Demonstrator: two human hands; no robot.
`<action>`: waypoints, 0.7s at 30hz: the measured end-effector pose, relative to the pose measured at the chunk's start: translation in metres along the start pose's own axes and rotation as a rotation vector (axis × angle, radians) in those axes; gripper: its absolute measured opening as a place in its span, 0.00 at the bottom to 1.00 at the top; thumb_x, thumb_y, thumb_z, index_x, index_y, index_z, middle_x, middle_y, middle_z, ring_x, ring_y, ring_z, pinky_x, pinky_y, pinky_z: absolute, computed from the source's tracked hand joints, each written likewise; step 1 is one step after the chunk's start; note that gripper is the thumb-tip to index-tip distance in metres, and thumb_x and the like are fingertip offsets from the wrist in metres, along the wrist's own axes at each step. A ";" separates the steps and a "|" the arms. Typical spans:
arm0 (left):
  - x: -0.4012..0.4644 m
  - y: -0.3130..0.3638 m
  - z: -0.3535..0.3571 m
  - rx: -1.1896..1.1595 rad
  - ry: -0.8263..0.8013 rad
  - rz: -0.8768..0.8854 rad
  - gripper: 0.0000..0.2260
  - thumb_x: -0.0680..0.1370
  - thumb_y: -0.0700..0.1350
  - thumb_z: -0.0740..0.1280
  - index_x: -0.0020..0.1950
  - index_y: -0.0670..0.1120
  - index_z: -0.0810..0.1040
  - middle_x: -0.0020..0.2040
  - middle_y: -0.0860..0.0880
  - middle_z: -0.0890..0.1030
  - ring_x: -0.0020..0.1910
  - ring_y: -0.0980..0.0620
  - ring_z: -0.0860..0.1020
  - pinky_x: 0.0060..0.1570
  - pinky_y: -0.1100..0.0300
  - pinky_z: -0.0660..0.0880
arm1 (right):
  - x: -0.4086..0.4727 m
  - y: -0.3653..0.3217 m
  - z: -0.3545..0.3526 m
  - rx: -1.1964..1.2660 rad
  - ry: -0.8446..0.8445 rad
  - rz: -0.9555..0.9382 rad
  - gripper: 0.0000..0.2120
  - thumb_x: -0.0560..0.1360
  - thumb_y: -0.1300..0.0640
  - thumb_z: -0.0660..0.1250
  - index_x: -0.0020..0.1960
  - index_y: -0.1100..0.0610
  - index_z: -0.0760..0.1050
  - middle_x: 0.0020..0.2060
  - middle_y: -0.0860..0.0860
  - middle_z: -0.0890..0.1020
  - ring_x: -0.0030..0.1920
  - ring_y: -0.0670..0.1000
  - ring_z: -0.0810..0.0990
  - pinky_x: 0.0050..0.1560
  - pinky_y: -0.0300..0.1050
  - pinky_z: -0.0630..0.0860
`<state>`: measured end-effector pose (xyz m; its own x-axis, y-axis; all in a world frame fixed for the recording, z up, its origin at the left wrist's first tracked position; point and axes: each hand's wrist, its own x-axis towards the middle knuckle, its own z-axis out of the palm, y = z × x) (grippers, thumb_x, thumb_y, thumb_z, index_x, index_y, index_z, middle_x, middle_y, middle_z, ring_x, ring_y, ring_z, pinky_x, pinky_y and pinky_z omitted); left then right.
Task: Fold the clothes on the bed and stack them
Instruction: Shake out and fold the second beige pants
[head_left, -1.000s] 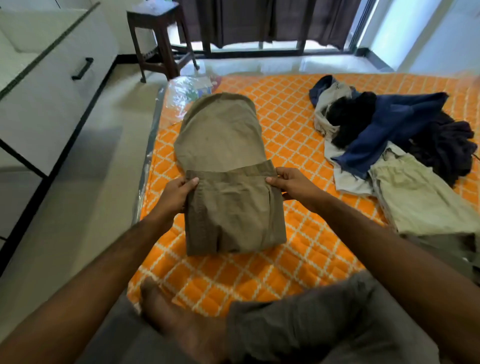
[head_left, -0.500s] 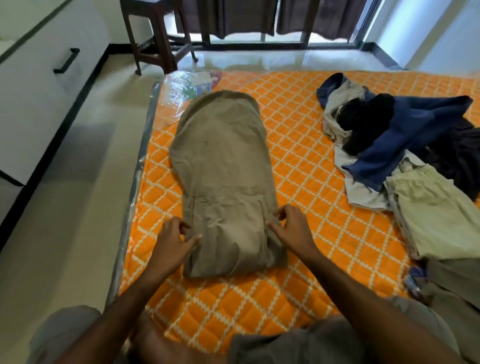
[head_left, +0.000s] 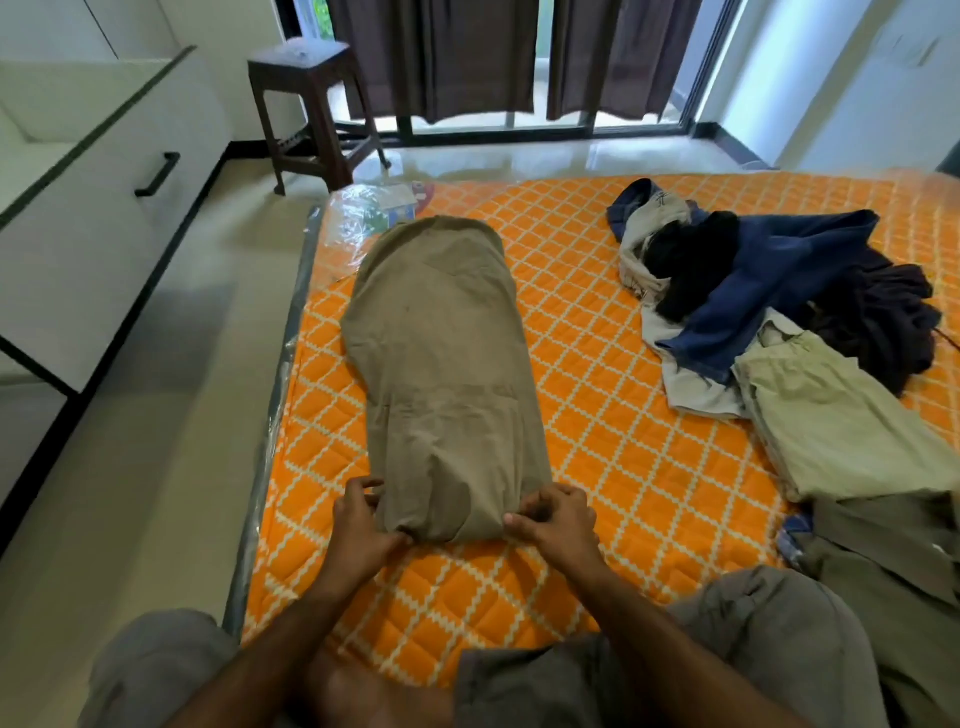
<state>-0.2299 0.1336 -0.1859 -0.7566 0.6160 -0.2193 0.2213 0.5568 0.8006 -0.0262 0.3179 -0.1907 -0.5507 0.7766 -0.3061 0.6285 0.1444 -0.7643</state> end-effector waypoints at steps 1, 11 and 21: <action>-0.001 0.004 -0.004 -0.021 -0.003 0.009 0.41 0.51 0.47 0.79 0.63 0.46 0.70 0.54 0.46 0.77 0.50 0.53 0.79 0.43 0.59 0.78 | -0.002 0.001 -0.002 0.092 0.015 -0.005 0.14 0.60 0.36 0.77 0.39 0.41 0.80 0.45 0.42 0.82 0.50 0.48 0.81 0.52 0.56 0.79; 0.026 0.086 -0.076 0.030 0.056 0.208 0.21 0.65 0.36 0.81 0.52 0.49 0.78 0.44 0.51 0.82 0.37 0.58 0.80 0.35 0.65 0.74 | 0.007 -0.037 -0.077 0.401 -0.189 -0.058 0.06 0.80 0.60 0.69 0.47 0.59 0.74 0.40 0.56 0.83 0.42 0.48 0.80 0.43 0.39 0.73; 0.010 0.130 -0.088 0.034 0.052 0.207 0.20 0.70 0.31 0.77 0.58 0.43 0.77 0.49 0.42 0.80 0.43 0.46 0.82 0.34 0.66 0.78 | 0.011 -0.072 -0.116 0.405 -0.093 -0.300 0.07 0.83 0.57 0.64 0.49 0.61 0.71 0.43 0.51 0.78 0.44 0.43 0.77 0.48 0.43 0.72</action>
<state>-0.2629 0.1635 -0.0351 -0.7237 0.6898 -0.0225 0.3951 0.4409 0.8059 -0.0135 0.3871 -0.0734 -0.7320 0.6772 -0.0750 0.1828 0.0891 -0.9791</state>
